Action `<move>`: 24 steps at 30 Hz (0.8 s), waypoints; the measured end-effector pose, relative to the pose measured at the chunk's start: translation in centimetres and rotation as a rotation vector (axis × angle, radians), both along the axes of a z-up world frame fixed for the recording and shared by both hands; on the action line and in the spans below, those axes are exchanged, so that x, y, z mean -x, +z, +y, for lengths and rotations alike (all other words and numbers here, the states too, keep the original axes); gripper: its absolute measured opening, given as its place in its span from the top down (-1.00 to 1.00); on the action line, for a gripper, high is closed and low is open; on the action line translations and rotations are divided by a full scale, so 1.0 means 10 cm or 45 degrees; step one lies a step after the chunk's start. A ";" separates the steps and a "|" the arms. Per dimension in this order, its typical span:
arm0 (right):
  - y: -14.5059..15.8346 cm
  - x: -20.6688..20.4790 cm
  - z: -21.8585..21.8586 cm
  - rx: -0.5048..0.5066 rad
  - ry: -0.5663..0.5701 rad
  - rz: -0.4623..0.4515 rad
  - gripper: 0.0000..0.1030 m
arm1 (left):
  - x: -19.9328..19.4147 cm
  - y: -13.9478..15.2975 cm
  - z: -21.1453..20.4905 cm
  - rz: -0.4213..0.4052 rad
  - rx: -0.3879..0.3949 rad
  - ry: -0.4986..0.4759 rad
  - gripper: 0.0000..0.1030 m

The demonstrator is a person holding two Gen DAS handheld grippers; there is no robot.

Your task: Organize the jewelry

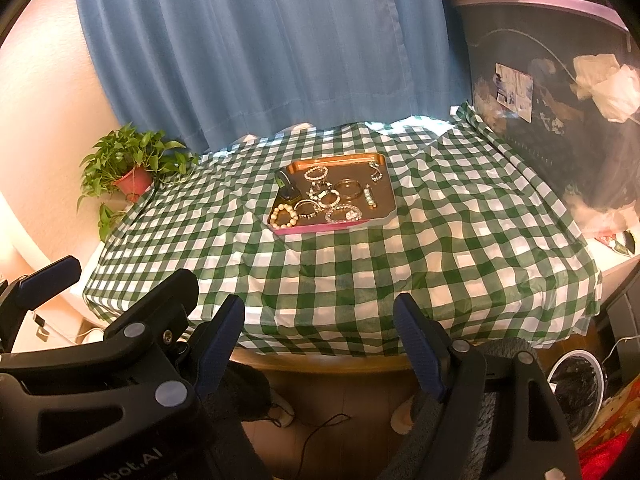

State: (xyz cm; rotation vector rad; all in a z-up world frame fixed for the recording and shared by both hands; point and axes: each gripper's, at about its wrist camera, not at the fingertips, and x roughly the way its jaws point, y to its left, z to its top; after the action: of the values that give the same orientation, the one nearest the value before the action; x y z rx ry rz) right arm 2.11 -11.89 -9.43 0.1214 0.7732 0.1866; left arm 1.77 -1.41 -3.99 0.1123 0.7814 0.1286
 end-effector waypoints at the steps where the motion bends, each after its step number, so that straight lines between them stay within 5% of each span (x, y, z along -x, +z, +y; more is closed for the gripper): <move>1: -0.01 0.02 0.03 -0.001 0.001 0.000 -0.45 | 0.02 0.00 0.01 0.002 -0.003 0.001 -0.98; 24: 0.02 0.01 0.01 -0.005 -0.002 0.006 -0.45 | 0.00 0.01 0.02 0.003 -0.002 -0.002 -0.98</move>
State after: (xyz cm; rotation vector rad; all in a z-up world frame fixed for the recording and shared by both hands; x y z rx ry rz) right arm 2.00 -11.84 -9.25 0.1264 0.7777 0.1866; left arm 1.81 -1.21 -3.90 0.1144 0.7834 0.1279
